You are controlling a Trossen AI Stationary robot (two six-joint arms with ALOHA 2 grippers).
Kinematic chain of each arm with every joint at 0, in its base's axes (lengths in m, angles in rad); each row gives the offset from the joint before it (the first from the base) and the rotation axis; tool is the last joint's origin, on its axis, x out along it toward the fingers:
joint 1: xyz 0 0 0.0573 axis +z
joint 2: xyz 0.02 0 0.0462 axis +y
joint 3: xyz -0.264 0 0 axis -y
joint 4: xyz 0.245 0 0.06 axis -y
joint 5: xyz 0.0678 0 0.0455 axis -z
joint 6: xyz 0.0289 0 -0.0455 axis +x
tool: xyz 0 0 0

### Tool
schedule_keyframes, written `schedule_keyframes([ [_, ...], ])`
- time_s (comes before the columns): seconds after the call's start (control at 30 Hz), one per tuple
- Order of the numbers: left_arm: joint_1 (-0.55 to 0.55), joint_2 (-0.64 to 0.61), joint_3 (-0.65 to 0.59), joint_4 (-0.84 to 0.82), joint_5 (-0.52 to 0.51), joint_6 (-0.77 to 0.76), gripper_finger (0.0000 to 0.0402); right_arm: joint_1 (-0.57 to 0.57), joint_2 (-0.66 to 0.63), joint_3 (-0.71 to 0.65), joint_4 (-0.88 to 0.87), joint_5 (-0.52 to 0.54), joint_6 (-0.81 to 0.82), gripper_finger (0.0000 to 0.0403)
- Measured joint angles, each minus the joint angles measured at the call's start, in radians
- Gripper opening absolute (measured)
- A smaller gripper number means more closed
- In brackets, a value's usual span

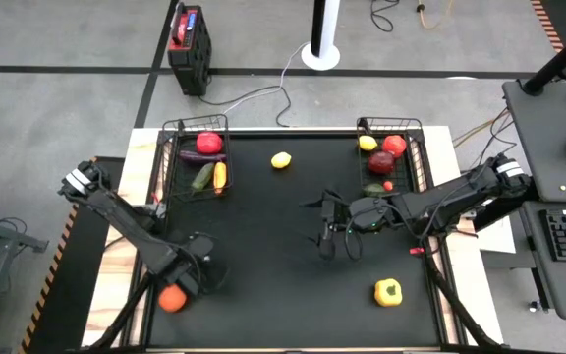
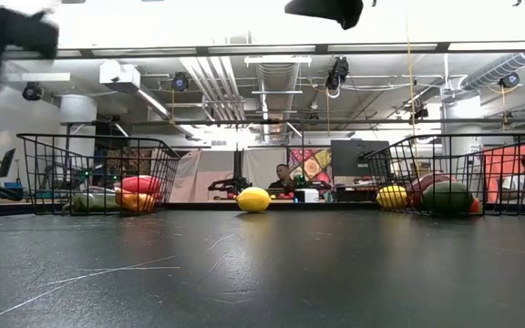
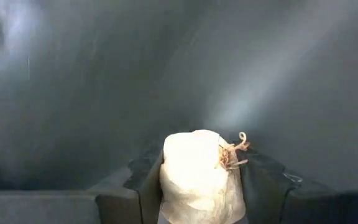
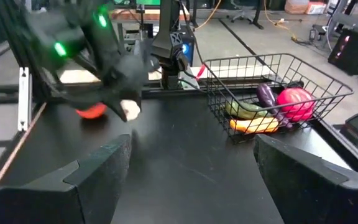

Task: Sort produce into baskets
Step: Put the white garlic into the left wire basket

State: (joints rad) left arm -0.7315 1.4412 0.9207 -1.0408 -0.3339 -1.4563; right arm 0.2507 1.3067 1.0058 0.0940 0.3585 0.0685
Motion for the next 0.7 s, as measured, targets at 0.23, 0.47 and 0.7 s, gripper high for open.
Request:
schedule_keyframes([
  [0.23,0.0,-0.002,0.248,0.096,-0.41,0.416,0.0144,0.029,0.064,0.0,-0.004,0.001,-0.044,0.0331],
  [0.47,0.0,-0.002,0.345,0.397,-0.498,0.973,0.0144,0.051,0.137,0.0,0.028,0.001,-0.068,0.0331],
  [0.7,0.031,-0.011,0.245,0.729,-0.494,1.307,0.0144,0.07,0.161,0.0,0.065,0.005,-0.087,0.0331],
])
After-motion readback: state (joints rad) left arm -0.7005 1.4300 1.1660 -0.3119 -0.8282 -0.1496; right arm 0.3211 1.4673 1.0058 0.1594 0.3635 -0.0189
